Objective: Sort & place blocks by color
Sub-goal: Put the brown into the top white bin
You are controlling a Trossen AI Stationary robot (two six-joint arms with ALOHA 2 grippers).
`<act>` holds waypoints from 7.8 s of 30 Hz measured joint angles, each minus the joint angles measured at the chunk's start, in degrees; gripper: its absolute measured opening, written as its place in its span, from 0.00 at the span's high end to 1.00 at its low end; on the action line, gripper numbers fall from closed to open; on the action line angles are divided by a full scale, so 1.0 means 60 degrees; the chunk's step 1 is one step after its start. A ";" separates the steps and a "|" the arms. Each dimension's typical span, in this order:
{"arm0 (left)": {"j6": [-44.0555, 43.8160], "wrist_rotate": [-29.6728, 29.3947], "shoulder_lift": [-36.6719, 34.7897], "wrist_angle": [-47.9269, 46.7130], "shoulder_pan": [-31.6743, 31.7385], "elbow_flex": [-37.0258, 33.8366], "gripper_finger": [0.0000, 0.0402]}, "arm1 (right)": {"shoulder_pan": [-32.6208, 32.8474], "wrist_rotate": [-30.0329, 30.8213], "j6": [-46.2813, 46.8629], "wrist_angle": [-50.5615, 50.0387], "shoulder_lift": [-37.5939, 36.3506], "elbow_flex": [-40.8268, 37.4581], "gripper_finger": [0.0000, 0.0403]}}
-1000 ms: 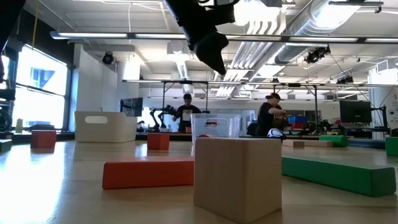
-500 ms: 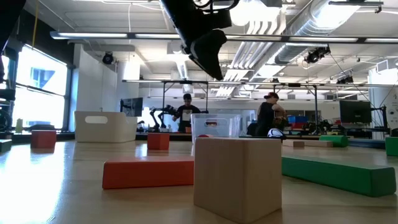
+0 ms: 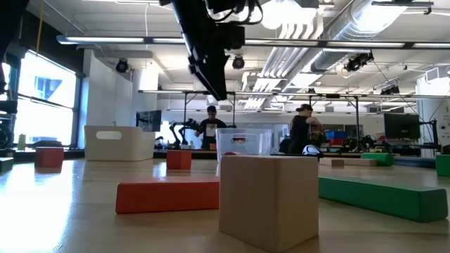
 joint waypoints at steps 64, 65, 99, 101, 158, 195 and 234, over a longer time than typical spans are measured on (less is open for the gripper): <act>0.0505 0.0071 -0.1932 -0.0794 0.4235 0.0008 0.53 | -1.5057 0.3385 -1.7394 -0.0419 -0.1107 0.0007 0.51; 0.0505 0.0067 -0.1932 -0.0794 0.4261 0.0008 0.53 | -1.5221 0.3272 -1.7602 -0.0358 -0.0911 0.0007 0.51; 0.0501 0.0071 -0.1928 -0.0787 0.4532 0.0008 0.53 | -1.7145 0.2407 -1.9124 0.1115 0.3309 0.0007 0.50; 0.0501 0.0072 -0.1928 -0.0787 0.4532 0.0008 0.53 | -1.7163 0.2412 -1.9128 0.1097 0.3450 0.0007 0.50; -0.3446 0.4698 -0.1928 -0.0708 0.4447 0.0008 0.53 | -1.2770 0.2990 -2.0100 -0.1691 0.2488 0.5665 0.78; -0.5254 0.4950 -0.1928 0.2263 0.2761 0.0005 0.53 | -1.0256 0.5449 -2.0499 0.1173 0.2488 0.5665 0.78; -0.3146 0.3928 -0.1921 0.2387 0.2776 -0.0010 0.89 | -1.0445 0.5848 -2.0760 0.1956 0.2495 0.5665 0.94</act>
